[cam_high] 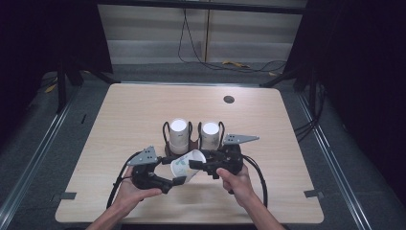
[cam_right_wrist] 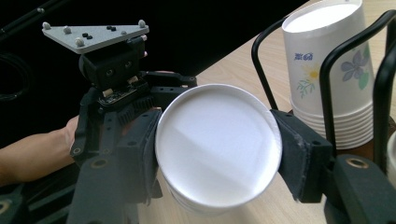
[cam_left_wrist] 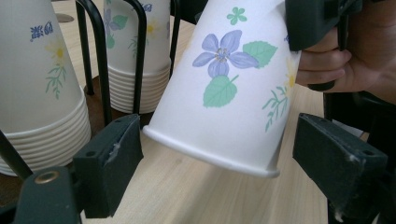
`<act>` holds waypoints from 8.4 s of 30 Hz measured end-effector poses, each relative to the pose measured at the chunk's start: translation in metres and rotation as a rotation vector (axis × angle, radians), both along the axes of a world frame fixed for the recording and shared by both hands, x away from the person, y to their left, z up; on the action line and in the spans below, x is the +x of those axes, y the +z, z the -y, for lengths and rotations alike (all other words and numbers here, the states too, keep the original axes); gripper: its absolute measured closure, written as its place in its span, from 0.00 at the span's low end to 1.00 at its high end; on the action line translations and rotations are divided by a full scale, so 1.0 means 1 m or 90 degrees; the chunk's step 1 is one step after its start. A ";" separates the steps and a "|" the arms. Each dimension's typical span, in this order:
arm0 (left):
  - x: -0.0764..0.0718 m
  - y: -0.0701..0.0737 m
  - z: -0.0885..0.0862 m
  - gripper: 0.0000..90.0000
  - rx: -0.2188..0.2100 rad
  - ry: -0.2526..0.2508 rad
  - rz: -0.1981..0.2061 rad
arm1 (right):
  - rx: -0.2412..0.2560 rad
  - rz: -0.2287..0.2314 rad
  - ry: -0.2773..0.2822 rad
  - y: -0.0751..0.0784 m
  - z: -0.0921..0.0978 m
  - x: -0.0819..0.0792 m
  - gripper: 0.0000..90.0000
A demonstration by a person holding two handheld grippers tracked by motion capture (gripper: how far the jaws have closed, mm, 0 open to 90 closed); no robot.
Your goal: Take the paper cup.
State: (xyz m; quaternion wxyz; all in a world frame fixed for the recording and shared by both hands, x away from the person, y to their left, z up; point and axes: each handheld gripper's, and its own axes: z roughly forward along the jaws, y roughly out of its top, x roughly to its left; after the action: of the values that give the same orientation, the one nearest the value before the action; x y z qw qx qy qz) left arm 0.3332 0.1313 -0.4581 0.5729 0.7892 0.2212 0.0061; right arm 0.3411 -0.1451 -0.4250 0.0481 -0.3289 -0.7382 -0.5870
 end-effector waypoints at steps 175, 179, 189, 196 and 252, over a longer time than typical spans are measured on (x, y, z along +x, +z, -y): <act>-0.009 0.007 0.026 0.29 0.362 -0.177 0.018 | -0.446 0.076 0.288 -0.012 -0.052 -0.010 0.19; -0.010 0.006 0.028 0.29 0.371 -0.174 0.022 | -0.461 0.085 0.306 -0.013 -0.056 -0.011 0.22; -0.011 0.004 0.029 0.29 0.374 -0.189 0.019 | -0.487 0.098 0.325 -0.014 -0.061 -0.013 0.31; -0.010 0.003 0.028 0.28 0.363 -0.181 0.020 | -0.491 0.110 0.332 -0.015 -0.060 -0.015 0.37; 0.007 0.010 -0.016 0.17 0.092 -0.053 -0.026 | -0.270 0.137 0.094 -0.011 -0.018 -0.017 0.40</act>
State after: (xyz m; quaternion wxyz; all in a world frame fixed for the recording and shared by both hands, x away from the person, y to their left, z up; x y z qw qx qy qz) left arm 0.3406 0.1472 -0.4481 0.5095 0.8370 0.1987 -0.0183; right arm 0.3240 -0.1269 -0.4360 -0.0577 -0.2124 -0.8678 -0.4455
